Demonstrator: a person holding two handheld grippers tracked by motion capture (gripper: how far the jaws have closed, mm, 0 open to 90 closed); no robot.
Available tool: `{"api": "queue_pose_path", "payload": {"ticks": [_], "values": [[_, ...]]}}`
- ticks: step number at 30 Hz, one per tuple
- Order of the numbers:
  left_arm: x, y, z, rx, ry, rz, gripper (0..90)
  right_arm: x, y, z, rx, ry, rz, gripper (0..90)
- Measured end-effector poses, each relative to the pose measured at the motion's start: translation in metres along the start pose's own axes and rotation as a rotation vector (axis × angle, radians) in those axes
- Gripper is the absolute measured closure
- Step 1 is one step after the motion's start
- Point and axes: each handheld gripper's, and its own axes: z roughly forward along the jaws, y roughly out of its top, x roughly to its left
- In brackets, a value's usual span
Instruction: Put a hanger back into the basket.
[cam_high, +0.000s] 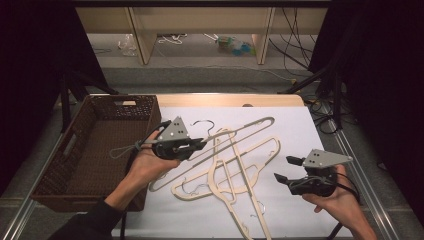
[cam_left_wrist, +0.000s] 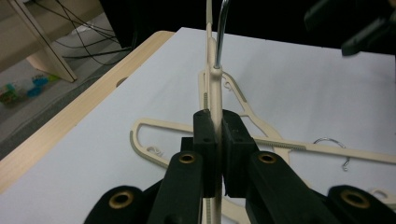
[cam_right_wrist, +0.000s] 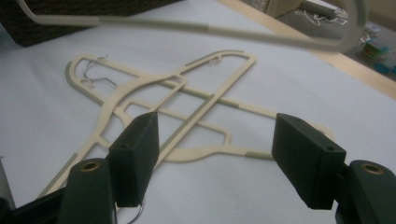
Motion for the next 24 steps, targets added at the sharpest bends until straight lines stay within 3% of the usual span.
{"api": "queue_pose_path", "payload": {"ticks": [3, 9, 13, 19, 20, 22, 24], "values": [[0.007, 0.005, -0.010, -0.024, -0.011, -0.076, 85.9, 0.002, -0.003, 0.005, 0.016, 0.008, 0.005, 32.2], [0.026, 0.012, -0.034, -0.127, -0.046, -0.222, 85.9, 0.010, -0.008, 0.013, 0.017, 0.024, 0.007, 28.1], [0.032, 0.021, -0.051, -0.127, -0.026, -0.222, 85.9, 0.012, -0.011, 0.017, 0.023, 0.036, 0.005, 27.9], [0.042, 0.035, -0.078, -0.155, -0.034, -0.242, 85.9, 0.013, -0.013, 0.020, 0.031, 0.041, 0.008, 27.9], [0.048, 0.038, -0.089, -0.158, -0.016, -0.245, 85.9, 0.014, -0.013, 0.019, 0.027, 0.039, 0.008, 27.8], [0.051, 0.039, -0.094, -0.161, -0.006, -0.246, 85.8, 0.014, -0.014, 0.018, 0.024, 0.038, 0.007, 27.9], [0.064, 0.039, -0.110, -0.164, 0.037, -0.251, 85.9, 0.014, -0.015, 0.019, 0.030, 0.046, 0.012, 27.9]]}}
